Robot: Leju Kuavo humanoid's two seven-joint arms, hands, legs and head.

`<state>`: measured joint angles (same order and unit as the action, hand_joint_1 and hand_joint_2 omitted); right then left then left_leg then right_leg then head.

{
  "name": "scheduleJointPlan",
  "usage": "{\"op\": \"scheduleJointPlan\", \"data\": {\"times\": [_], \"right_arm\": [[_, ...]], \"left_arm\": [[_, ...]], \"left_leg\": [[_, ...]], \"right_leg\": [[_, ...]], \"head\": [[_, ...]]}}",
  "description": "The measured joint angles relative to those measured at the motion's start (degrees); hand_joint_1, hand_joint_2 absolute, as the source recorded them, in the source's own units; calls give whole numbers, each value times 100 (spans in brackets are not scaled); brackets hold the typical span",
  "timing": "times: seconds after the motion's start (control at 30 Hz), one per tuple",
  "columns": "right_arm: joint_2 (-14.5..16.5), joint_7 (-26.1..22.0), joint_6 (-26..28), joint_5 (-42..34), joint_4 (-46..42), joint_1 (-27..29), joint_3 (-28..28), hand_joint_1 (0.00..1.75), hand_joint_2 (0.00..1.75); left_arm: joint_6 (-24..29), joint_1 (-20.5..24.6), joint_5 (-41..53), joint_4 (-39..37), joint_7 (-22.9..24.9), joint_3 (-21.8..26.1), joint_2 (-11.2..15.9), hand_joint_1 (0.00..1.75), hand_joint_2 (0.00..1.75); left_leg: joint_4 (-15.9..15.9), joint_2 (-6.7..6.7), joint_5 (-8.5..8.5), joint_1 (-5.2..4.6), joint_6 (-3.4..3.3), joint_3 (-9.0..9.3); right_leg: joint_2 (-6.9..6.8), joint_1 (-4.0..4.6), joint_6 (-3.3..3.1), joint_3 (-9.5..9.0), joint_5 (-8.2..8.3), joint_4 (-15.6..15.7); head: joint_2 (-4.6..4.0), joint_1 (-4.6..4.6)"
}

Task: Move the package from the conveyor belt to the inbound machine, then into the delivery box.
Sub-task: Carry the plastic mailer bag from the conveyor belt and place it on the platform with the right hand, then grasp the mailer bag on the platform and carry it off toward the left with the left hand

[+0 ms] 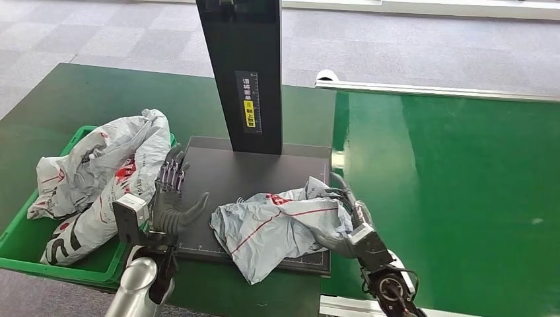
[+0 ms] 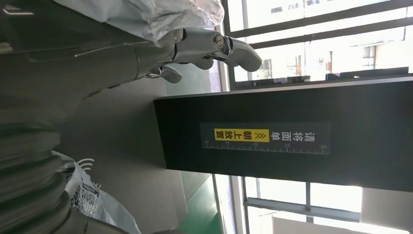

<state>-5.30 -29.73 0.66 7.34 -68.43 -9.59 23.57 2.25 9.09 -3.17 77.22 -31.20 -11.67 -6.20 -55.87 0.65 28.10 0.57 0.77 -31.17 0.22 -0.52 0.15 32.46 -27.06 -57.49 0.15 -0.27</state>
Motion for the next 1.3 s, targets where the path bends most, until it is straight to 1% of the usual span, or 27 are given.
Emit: {"op": "scheduleJointPlan", "data": {"times": [0.13,0.33,0.4,0.53,0.6,0.73,0.97,1.03,1.1,1.17,1.23,1.3], "right_arm": [[-55,-53,-204,-230,-341,241,-441,0,175],[-91,-142,-403,-510,-530,311,-733,0,175],[-103,-126,-630,-879,-572,291,-836,0,175],[-107,32,-1330,-2144,-742,305,-1178,0,175],[-114,65,-1468,-2418,-849,340,-1387,0,175],[-136,81,-1537,-2500,-984,413,-1652,0,175],[-139,86,-1547,-2502,-1076,461,-1792,0,175],[-140,84,-1536,-2501,-1094,475,-1836,0,175],[-143,82,-1518,-2492,-1106,487,-1910,0,175],[-146,79,-1481,-2395,-1098,488,-1980,0,175],[-147,68,-1442,-2217,-1054,475,-2017,0,175],[-143,53,-1458,-2077,-952,417,-2030,0,175]], "left_arm": [[-4,-67,50,1,-10,2,2,0,175],[-13,-117,95,2,-15,2,2,0,175],[-11,-117,150,2,-15,3,3,0,175],[73,-118,531,12,-20,-2,39,0,175],[121,-119,688,21,-24,-5,59,0,175],[136,-121,763,30,-25,-15,81,0,175],[158,-121,854,35,-23,-22,94,0,175],[320,-115,1362,36,26,-88,112,0,175],[520,-87,2399,40,153,-273,159,0,175],[599,-8,3392,34,360,-546,197,0,175],[607,179,4118,-36,639,-859,207,0,175],[469,501,4772,-239,1008,-1216,201,0,175]], "left_leg": [[0,-2,0,0,0,4],[0,-2,-2,1,1,6],[0,-1,-2,1,1,6],[-1,-1,-2,0,1,6],[-1,0,-1,-1,1,5],[-1,-2,0,-1,0,5],[0,-2,-1,0,1,7],[-1,-2,-2,0,1,8],[-1,1,-2,-1,1,7],[-1,2,-1,-1,1,6],[-3,1,-1,-2,0,6],[-4,2,-2,-3,-1,6]], "right_leg": [[2,0,0,0,1,1],[2,1,-1,-1,1,0],[2,1,-1,-2,1,0],[1,0,-1,-1,1,0],[1,-1,-1,-2,1,0],[3,-1,0,-1,1,0],[3,0,-1,-1,1,0],[2,0,-1,-1,1,0],[-1,-1,0,-2,1,0],[-2,-2,0,-2,1,0],[-1,-3,1,-2,2,1],[-2,-4,2,-4,4,1]], "head": [[-1,0],[-1,-1],[0,-1],[-1,-1],[-1,0],[0,0],[-2,-1],[-1,-2],[-1,-2],[-1,-1],[-1,0],[0,-1]]}}
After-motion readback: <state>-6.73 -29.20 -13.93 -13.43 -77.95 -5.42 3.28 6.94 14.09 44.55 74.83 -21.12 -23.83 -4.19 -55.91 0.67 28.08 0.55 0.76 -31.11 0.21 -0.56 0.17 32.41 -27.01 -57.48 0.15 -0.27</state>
